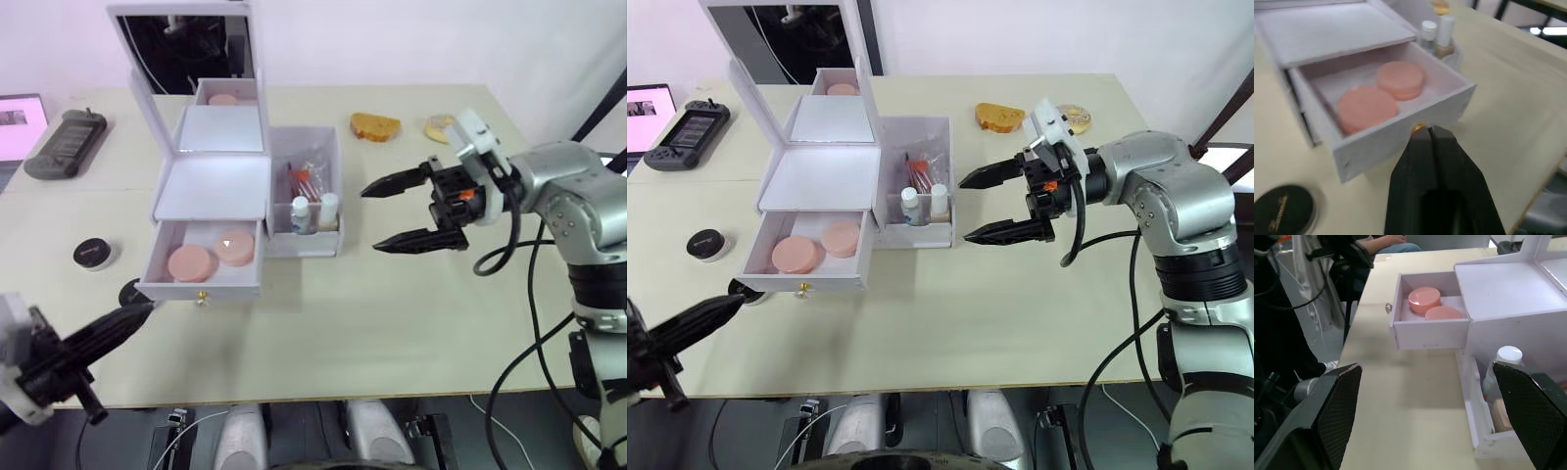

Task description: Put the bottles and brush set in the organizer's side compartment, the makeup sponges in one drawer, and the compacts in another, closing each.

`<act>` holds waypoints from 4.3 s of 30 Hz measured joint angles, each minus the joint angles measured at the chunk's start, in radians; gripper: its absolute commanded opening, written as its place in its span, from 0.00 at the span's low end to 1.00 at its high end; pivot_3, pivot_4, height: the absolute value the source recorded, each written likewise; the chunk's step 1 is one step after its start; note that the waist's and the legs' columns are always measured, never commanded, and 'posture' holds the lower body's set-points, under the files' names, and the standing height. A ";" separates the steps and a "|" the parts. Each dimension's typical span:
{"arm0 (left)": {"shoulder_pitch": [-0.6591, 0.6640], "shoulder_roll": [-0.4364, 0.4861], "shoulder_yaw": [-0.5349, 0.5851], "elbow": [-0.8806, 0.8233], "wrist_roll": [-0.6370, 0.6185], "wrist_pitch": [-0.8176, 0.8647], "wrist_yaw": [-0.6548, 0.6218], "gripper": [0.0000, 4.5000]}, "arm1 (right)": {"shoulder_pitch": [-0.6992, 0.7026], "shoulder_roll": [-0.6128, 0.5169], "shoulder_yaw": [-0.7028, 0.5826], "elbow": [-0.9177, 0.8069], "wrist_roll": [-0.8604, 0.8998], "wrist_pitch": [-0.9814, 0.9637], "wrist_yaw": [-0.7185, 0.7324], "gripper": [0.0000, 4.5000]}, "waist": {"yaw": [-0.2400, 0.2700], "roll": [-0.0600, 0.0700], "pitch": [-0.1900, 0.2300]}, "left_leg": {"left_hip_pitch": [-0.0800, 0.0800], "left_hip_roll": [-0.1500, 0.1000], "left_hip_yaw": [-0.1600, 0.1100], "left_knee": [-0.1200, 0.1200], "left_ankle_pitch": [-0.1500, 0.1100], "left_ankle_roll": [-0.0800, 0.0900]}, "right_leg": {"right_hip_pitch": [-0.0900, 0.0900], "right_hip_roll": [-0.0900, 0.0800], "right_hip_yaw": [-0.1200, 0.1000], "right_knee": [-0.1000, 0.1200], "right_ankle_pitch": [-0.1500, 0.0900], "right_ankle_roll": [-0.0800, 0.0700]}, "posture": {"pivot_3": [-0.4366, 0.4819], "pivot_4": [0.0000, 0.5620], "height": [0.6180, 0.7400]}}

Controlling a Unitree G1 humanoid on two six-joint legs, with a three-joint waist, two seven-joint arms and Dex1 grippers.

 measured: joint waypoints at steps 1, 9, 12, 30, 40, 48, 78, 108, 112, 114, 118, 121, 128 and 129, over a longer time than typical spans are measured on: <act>0.015 -0.022 -0.017 0.010 0.025 -0.030 -0.002 0.01 | -0.001 0.000 0.000 0.000 0.000 0.000 0.002 1.00 | 0.002 0.000 0.000 | 0.000 0.000 0.000 0.000 0.000 0.000 | 0.000 0.000 0.000 0.000 0.000 0.000 | 0.48 0.27 1.00; 0.047 -0.172 -0.244 0.090 0.207 -0.266 0.028 0.01 | 0.027 -0.028 -0.013 -0.046 0.005 0.035 -0.001 1.00 | 0.001 -0.001 0.000 | -0.001 0.000 0.000 0.000 0.000 0.000 | 0.000 -0.001 0.000 -0.001 0.000 0.000 | 0.48 0.27 1.00; 0.012 -0.191 -0.319 0.090 0.240 -0.299 0.089 0.01 | 0.050 -0.043 -0.030 -0.072 0.013 0.059 -0.013 1.00 | 0.002 0.000 0.000 | 0.000 0.000 0.000 0.000 0.000 0.000 | 0.000 0.000 0.000 -0.001 0.000 0.000 | 0.48 0.27 1.00; -0.198 -0.185 -0.537 0.173 0.415 -0.386 0.338 0.01 | 0.063 -0.075 -0.058 -0.123 0.043 0.095 -0.039 1.00 | 0.004 0.000 -0.001 | -0.001 0.000 -0.001 0.001 0.000 0.000 | 0.000 0.000 0.000 0.000 0.000 0.000 | 0.48 0.27 1.00; -0.387 -0.158 -0.574 0.289 0.472 -0.384 0.455 0.01 | 0.056 -0.105 -0.078 -0.127 0.043 0.096 -0.039 1.00 | 0.004 0.000 -0.001 | -0.001 0.000 -0.002 0.001 0.000 0.000 | 0.001 0.001 0.000 0.001 0.000 0.001 | 0.48 0.27 1.00; -0.490 -0.156 -0.664 0.341 0.473 -0.385 0.468 0.01 | 0.124 -0.117 -0.093 -0.183 0.023 0.063 -0.088 1.00 | 0.009 0.000 -0.001 | -0.001 0.000 -0.002 0.001 0.000 0.000 | 0.001 0.001 0.000 0.001 0.002 0.004 | 0.48 0.27 1.00; -0.473 -0.045 -0.619 0.349 0.313 -0.265 0.415 0.01 | 0.568 -0.109 -0.320 -0.318 0.051 -0.025 -0.279 1.00 | 0.026 -0.001 -0.001 | -0.001 0.000 -0.003 0.003 0.000 0.000 | 0.002 0.001 0.000 0.001 0.003 0.005 | 0.48 0.27 1.00; -0.035 -0.004 -0.165 0.601 0.171 -0.485 0.245 0.01 | 0.685 0.019 -0.341 -0.148 -0.008 -0.242 -0.354 1.00 | 0.026 -0.005 -0.003 | -0.001 -0.001 -0.001 0.000 -0.001 0.000 | 0.001 -0.002 -0.001 -0.013 0.002 -0.001 | 0.48 0.27 1.00; -0.164 0.103 -0.104 0.753 0.168 -0.498 0.223 0.01 | 0.690 0.020 -0.356 -0.065 -0.029 -0.285 -0.343 1.00 | 0.026 -0.006 -0.003 | -0.001 -0.001 -0.001 -0.001 -0.001 0.000 | 0.006 -0.002 -0.001 -0.014 0.003 -0.001 | 0.48 0.27 1.00; -0.224 0.149 -0.102 0.808 0.168 -0.505 0.205 0.01 | 0.688 0.020 -0.366 -0.021 -0.042 -0.316 -0.344 1.00 | 0.026 -0.005 -0.004 | -0.001 -0.001 0.000 -0.002 0.000 0.000 | 0.006 -0.002 -0.001 -0.014 0.003 -0.001 | 0.48 0.27 1.00; -0.294 0.191 -0.105 0.874 0.177 -0.509 0.175 0.01 | 0.690 0.022 -0.381 0.026 -0.059 -0.351 -0.349 1.00 | 0.022 -0.005 -0.004 | -0.001 0.000 0.000 -0.003 0.000 0.000 | 0.005 -0.001 -0.001 -0.013 0.003 0.000 | 0.48 0.27 1.00; -0.329 0.204 -0.110 0.908 0.190 -0.510 0.153 0.01 | 0.690 0.033 -0.384 0.026 -0.058 -0.353 -0.360 1.00 | 0.021 -0.005 -0.004 | 0.000 0.000 0.000 -0.004 0.000 0.000 | 0.005 0.000 -0.001 -0.012 0.003 0.000 | 0.48 0.27 1.00; -0.259 0.141 -0.166 0.756 0.217 -0.494 0.158 0.01 | 0.662 0.041 -0.379 -0.079 0.009 -0.249 -0.361 1.00 | 0.020 -0.005 -0.004 | 0.000 0.000 0.000 -0.003 0.000 0.000 | 0.005 -0.001 0.000 -0.012 0.003 0.000 | 0.48 0.27 1.00; -0.240 0.126 -0.176 0.718 0.215 -0.484 0.162 0.01 | 0.653 0.040 -0.376 -0.093 0.020 -0.233 -0.360 1.00 | 0.020 -0.005 -0.004 | 0.000 0.000 0.000 -0.003 0.000 0.000 | 0.005 -0.001 0.000 -0.012 0.003 0.000 | 0.48 0.27 1.00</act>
